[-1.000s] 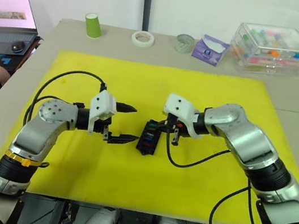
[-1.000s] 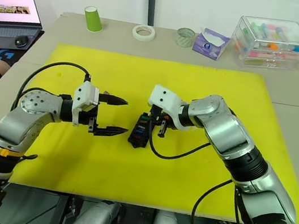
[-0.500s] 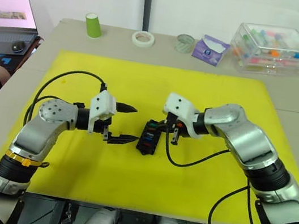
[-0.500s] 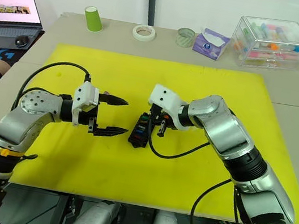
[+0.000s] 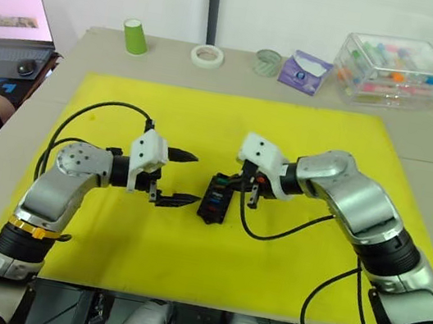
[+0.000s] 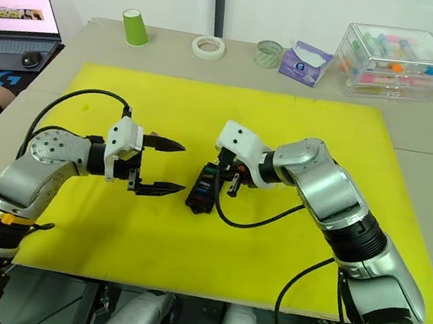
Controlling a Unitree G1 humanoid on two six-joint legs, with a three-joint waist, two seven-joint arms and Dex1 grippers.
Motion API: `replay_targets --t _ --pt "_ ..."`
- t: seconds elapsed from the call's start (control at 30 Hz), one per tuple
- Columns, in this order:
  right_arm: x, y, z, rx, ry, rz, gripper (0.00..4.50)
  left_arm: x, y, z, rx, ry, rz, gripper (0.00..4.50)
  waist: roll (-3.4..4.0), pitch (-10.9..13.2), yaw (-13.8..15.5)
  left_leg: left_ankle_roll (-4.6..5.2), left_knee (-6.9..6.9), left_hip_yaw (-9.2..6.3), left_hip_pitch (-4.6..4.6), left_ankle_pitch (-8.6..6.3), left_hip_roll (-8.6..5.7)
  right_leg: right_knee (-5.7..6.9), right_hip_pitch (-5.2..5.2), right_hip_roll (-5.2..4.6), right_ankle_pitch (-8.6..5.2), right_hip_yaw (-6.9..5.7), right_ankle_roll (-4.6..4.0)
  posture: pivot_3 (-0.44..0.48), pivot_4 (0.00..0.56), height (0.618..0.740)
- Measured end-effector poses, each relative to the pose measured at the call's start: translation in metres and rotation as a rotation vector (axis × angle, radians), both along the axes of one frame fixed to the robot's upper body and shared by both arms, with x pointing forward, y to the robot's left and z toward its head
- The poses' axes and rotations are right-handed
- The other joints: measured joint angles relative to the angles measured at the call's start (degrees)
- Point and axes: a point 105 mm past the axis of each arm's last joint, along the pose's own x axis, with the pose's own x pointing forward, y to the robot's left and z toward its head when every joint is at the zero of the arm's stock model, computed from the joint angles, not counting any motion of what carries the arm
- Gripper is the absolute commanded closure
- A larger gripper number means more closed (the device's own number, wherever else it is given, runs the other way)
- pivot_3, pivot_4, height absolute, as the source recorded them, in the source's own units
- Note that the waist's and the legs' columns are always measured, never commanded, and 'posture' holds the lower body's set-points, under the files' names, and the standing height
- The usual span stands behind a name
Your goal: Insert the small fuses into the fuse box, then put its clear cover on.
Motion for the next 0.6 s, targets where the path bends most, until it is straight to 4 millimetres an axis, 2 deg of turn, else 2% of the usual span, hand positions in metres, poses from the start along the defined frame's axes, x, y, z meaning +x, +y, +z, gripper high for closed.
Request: replay_targets --t 0.37,0.6 --pt "0.0002 0.0000 0.0049 0.024 -0.008 -0.005 4.50 -0.0003 0.0000 0.0000 0.002 0.000 -0.004 0.01 0.00 0.00 -0.01 0.00 0.00 0.00 0.00 0.00 0.00 0.00 0.00 0.00 0.00 0.00 0.00 0.000 0.150 0.740" --pt "0.0015 0.0002 0.0012 -0.007 -0.031 -0.004 4.50 -0.0007 -0.0010 -0.0011 0.009 0.003 -0.009 0.01 0.00 0.00 0.00 0.00 0.00 0.00 0.00 0.00 0.00 0.00 0.00 0.00 0.00 0.00 0.00 0.000 0.150 0.740"
